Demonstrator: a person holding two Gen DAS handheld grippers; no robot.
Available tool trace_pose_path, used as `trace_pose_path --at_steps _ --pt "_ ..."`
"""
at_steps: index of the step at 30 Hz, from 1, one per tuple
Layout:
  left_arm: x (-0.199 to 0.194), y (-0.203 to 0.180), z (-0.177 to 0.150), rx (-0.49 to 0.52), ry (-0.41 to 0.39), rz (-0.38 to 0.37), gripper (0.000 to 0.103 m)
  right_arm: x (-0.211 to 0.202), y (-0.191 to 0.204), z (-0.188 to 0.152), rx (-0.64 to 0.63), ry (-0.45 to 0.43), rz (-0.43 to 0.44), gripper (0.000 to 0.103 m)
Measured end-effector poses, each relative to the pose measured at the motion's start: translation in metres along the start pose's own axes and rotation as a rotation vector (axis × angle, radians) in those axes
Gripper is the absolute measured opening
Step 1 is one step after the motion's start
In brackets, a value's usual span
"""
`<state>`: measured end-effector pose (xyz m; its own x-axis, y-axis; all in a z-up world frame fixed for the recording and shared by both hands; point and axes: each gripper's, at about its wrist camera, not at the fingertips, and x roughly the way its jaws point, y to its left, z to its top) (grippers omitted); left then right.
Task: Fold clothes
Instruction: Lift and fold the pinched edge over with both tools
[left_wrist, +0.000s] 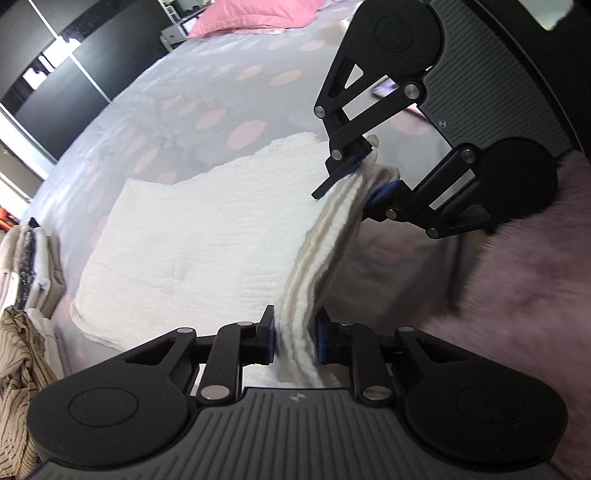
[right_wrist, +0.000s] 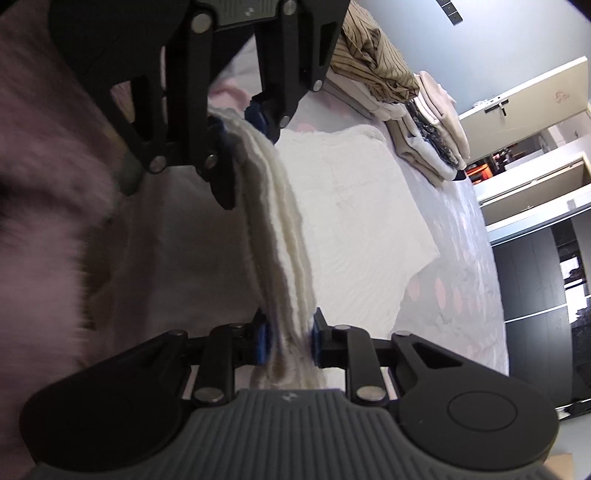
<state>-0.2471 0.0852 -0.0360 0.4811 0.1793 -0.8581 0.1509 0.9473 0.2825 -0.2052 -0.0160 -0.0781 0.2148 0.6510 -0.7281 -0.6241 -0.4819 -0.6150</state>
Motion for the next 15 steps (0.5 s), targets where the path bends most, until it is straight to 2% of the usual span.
trace_pose_path --at_steps 3,7,10,15 --pt "-0.021 0.005 -0.006 -0.014 -0.013 -0.095 0.017 -0.027 0.009 0.005 -0.032 -0.003 0.033 0.024" --pt "-0.033 0.020 -0.011 -0.076 -0.022 -0.137 0.017 -0.047 0.005 0.010 -0.021 -0.034 0.037 0.024" --pt "-0.043 0.026 -0.011 -0.117 -0.034 -0.137 0.017 -0.050 -0.007 0.019 -0.012 -0.057 0.003 0.024" --pt "-0.051 0.080 -0.006 -0.143 -0.055 -0.088 0.017 -0.043 -0.038 0.038 -0.033 -0.102 -0.051 0.024"
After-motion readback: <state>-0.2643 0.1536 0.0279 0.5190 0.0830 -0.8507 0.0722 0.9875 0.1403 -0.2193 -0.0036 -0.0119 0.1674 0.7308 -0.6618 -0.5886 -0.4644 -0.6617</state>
